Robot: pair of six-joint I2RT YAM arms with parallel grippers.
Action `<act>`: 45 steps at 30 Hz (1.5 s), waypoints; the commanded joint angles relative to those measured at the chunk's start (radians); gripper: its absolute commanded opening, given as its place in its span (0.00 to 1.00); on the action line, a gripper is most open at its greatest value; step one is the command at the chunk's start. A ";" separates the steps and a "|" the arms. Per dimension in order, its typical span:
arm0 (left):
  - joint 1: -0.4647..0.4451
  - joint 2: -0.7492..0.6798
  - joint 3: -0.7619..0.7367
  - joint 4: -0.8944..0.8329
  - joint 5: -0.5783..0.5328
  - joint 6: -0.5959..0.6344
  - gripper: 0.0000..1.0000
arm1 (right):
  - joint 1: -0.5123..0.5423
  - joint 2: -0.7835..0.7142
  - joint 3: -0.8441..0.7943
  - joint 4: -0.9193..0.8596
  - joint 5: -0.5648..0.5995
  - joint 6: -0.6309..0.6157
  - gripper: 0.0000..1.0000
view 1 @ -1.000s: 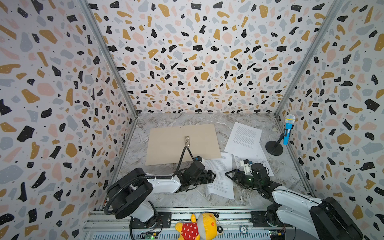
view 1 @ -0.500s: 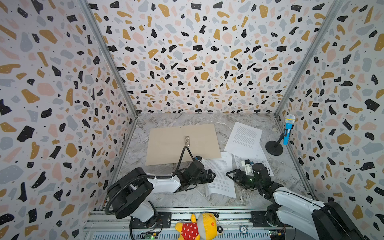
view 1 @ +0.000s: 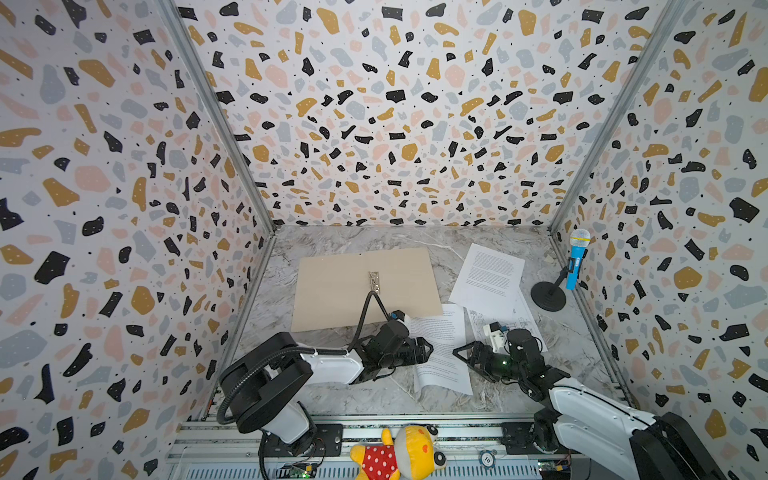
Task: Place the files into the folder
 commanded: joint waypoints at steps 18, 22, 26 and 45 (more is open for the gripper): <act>0.005 0.058 -0.019 0.065 0.039 -0.036 0.81 | 0.000 -0.059 -0.065 -0.254 -0.023 -0.018 0.96; 0.006 0.060 -0.022 0.062 0.041 -0.037 0.81 | 0.000 -0.073 -0.062 -0.220 -0.018 0.016 0.96; 0.006 0.044 -0.026 0.035 0.037 -0.029 0.81 | 0.000 -0.085 -0.056 -0.206 -0.018 0.043 0.95; 0.007 0.011 -0.013 -0.047 0.025 0.027 0.82 | -0.030 -0.240 -0.118 -0.084 -0.040 0.236 0.89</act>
